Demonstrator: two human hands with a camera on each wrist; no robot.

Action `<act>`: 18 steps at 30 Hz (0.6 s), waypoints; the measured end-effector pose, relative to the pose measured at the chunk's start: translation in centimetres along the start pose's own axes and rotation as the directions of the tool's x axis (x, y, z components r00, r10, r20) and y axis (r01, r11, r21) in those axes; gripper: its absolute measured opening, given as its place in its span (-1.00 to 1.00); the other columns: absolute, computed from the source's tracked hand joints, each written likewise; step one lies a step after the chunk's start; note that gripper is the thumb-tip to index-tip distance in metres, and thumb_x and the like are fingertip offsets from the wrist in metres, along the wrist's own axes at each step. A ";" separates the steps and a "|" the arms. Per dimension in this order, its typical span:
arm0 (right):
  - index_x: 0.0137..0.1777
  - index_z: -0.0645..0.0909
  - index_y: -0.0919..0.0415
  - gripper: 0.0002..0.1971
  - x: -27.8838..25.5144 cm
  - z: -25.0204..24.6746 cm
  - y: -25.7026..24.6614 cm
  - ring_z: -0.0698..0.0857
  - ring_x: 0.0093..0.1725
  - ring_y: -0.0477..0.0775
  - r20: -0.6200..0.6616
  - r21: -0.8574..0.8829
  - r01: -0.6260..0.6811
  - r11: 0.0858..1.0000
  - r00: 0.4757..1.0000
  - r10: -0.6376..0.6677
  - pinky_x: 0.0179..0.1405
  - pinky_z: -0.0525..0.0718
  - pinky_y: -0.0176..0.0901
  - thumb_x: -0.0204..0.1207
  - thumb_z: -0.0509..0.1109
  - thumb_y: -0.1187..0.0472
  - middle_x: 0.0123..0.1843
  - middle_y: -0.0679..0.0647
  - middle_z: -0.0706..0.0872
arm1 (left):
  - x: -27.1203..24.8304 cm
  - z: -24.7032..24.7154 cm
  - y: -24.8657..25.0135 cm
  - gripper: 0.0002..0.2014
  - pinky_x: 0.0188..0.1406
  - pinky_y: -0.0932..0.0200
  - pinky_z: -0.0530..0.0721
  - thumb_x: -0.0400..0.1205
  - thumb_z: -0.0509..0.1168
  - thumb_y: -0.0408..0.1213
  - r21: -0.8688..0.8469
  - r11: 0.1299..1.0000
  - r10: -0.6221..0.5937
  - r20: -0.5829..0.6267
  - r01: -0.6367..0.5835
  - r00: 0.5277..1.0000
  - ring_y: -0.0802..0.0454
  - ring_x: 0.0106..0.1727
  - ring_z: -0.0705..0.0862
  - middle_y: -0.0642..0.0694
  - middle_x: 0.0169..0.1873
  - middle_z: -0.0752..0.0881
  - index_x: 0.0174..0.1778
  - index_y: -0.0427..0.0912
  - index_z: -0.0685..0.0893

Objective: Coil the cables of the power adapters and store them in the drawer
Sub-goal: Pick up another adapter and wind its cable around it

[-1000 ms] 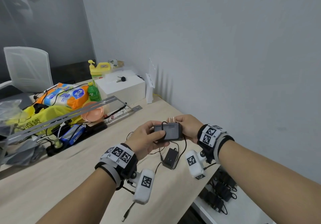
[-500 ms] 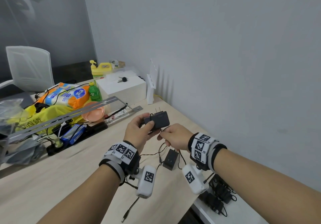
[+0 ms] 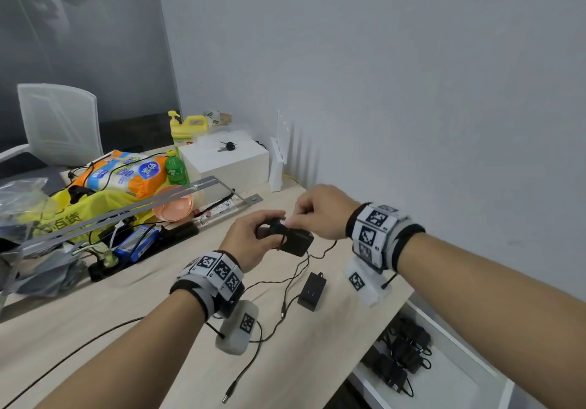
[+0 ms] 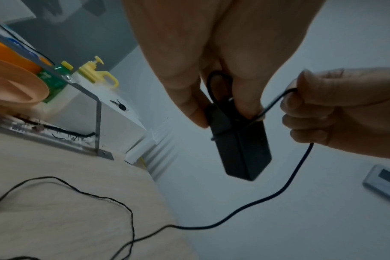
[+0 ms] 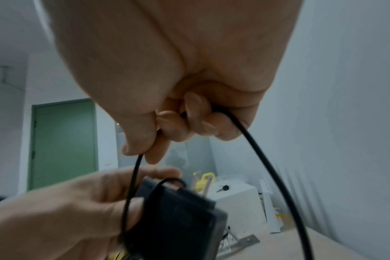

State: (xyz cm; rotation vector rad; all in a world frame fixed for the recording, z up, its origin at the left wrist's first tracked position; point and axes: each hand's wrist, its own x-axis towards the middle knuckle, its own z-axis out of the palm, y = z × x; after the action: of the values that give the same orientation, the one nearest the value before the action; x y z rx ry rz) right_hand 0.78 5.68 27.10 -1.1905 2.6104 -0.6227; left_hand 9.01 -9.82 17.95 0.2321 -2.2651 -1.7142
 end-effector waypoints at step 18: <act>-0.25 0.63 0.19 -0.75 0.2 2.2 2.9 0.24 -0.52 -0.03 0.040 0.662 -0.223 0.715 0.964 0.263 -0.61 0.26 -0.27 0.61 0.23 0.42 -0.50 0.02 0.39 | -0.1 0.4 1.8 -0.39 0.00 0.09 0.77 0.37 0.52 -0.35 -0.750 0.646 -0.044 0.153 0.145 0.987 -0.13 0.12 0.73 -0.17 0.11 0.77 0.37 -0.29 0.56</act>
State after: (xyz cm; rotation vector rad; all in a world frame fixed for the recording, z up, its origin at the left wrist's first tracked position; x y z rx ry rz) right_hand -0.51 6.59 23.79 -0.5879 2.1889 -1.3852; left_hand 9.09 -8.93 19.59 0.0516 -1.3939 -2.6197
